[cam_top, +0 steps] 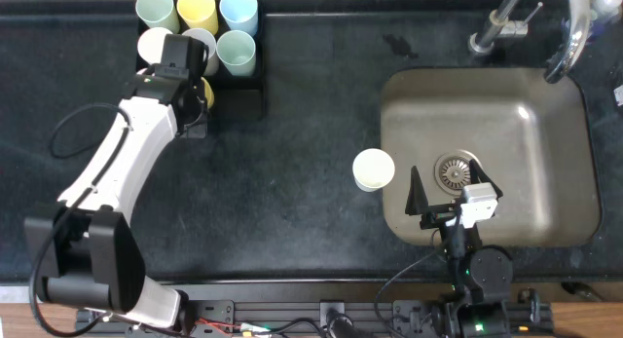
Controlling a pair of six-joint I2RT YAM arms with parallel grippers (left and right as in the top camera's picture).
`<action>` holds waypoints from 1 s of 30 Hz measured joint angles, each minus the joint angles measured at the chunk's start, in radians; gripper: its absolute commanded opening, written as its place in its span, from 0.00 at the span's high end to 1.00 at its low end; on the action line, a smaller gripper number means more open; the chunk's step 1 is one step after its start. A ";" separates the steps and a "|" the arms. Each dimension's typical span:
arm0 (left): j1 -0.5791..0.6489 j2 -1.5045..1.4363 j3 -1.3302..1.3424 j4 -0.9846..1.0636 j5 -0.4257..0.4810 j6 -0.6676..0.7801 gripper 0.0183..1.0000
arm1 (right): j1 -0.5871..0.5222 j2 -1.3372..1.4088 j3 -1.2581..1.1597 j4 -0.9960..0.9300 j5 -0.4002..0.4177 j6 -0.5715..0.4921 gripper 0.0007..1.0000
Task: Store Cups
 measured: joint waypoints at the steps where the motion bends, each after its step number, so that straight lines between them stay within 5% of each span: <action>1: 0.005 0.005 0.000 0.000 0.003 0.000 0.98 | 0.000 0.000 0.000 0.000 0.000 0.000 0.00; 20: 0.010 0.049 0.012 0.002 0.011 0.000 0.98 | 0.000 0.000 0.000 0.000 0.000 0.000 0.00; 30: 0.010 0.049 0.012 0.027 0.011 -0.002 0.80 | 0.000 0.000 0.000 0.001 0.000 0.000 0.00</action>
